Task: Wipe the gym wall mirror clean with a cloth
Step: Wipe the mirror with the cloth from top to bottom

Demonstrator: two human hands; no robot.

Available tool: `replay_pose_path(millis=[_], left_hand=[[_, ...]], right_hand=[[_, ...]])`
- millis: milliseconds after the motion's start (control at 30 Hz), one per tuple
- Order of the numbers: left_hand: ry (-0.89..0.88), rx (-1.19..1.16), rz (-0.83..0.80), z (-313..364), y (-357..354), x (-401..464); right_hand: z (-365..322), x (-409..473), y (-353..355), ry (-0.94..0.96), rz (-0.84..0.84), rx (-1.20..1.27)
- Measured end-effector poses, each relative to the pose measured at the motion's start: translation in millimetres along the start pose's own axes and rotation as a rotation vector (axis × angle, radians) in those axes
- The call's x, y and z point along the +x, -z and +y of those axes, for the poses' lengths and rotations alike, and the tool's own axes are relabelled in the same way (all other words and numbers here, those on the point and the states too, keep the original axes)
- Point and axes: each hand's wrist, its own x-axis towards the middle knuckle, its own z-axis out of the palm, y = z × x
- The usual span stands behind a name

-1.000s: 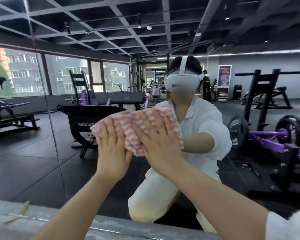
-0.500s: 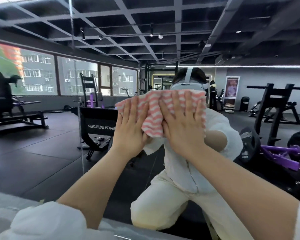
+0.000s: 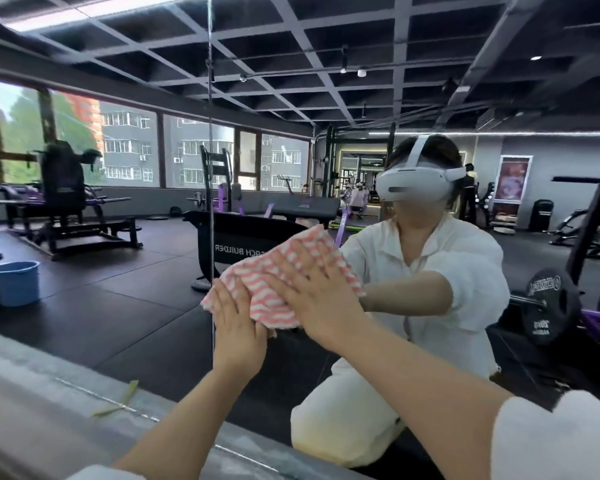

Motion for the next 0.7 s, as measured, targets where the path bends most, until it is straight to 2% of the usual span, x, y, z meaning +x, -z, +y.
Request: replay_pose_path(millis=[100, 200, 333, 500, 700], left_hand=[[-0.091, 0.033, 0.036, 12, 22, 32], [-0.165, 0.070, 0.075, 32, 51, 79], [-0.233, 0.158, 0.104, 26, 64, 102], [-0.137, 0.069, 0.111, -2, 30, 57], [-0.053, -0.047, 0.024, -41, -19, -22]], right_hand=[[15, 17, 21, -0.012, 0.091, 0.027], [40, 49, 44, -0.128, 0.031, 0.006], [42, 66, 48, -0.215, 0.135, -0.049], [7, 43, 11, -0.121, 0.152, -0.086], [-56, -12, -43, -0.017, 0.024, -0.149]])
